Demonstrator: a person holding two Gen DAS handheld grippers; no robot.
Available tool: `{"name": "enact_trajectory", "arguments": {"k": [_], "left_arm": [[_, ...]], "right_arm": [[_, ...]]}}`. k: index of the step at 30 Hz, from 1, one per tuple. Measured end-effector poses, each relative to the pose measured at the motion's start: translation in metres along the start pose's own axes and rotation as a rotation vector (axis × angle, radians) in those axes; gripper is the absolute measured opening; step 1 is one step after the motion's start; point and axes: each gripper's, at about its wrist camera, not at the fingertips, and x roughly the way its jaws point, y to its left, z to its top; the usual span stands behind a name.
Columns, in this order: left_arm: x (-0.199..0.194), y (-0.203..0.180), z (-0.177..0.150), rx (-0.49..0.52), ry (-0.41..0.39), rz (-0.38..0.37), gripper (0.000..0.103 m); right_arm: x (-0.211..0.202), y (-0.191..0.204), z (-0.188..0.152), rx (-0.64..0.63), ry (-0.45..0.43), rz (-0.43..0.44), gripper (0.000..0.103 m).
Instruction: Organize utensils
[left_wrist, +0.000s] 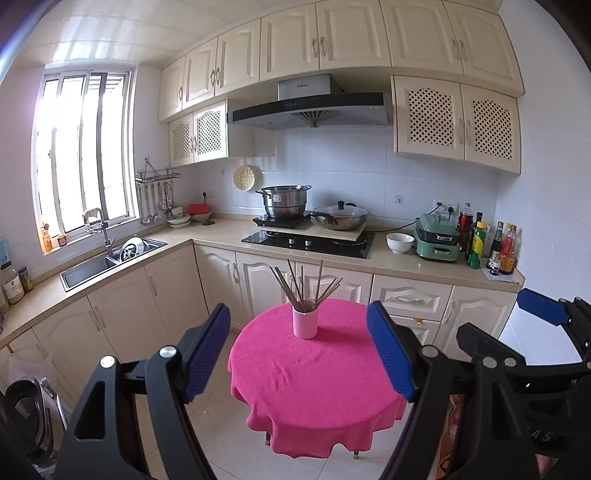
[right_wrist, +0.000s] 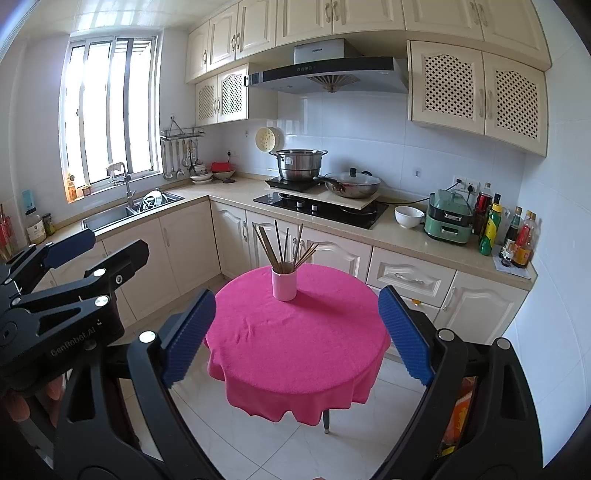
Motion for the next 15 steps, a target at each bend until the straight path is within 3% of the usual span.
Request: {"name": "enact_trajectory", "arguments": {"k": [15], "left_arm": [[0.02,0.009,0.0,0.005,0.013,-0.016,0.075]], "right_arm": [[0.016,0.006,0.005,0.007,0.015,-0.017,0.088]]}}
